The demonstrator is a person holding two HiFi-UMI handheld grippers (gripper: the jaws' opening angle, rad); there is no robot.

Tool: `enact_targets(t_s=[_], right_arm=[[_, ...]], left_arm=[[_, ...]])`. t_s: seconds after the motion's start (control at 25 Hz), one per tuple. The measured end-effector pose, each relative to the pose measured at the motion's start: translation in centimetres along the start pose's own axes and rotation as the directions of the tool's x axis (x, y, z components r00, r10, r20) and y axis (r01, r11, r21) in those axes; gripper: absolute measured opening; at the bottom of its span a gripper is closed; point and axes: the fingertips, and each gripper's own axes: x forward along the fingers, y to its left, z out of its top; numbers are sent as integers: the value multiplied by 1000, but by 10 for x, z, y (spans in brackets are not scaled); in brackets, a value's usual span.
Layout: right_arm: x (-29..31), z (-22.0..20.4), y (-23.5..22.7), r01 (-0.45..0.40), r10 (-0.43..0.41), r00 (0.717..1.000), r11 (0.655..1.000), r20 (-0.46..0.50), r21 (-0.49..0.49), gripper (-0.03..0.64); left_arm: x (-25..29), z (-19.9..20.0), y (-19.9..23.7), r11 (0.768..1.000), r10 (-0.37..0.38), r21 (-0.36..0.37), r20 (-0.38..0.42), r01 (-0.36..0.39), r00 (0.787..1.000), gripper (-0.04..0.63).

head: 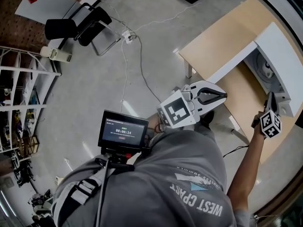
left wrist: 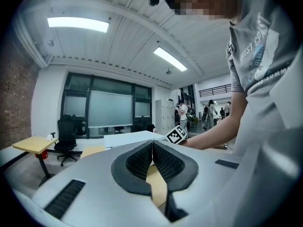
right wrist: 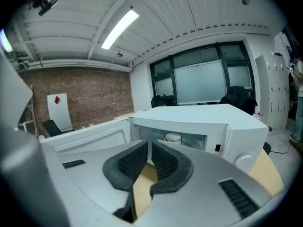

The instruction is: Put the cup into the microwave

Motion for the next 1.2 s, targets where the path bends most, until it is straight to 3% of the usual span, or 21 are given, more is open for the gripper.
enact_targets(t_s=[0.28,0.44,0.76,1.04,1.12,1.2], right_arm=[[-110,55,41,-78,87,983,995,161,-59,18],[-172,82,53,-60,84,971,992,224,-109,20],[-299,128,96,0,65,939,983,339,-186,20],[-371,105,114,126,-41,927,971,373,-205,20],[-385,85,124,135,-57,927,973,372,-187,20],[-402,75,132,152,-80,932,971,354,-182,20]], left_arm=[[4,12,-37,992,-111,68,38,109,993,21],[5,22,-60,983,-168,86,59,163,984,21],[7,35,-113,941,-316,149,70,303,946,21],[7,26,-141,871,-438,269,47,411,898,21],[-1,16,-144,862,-451,276,34,426,892,21],[-7,17,-154,867,-464,238,61,439,884,21]])
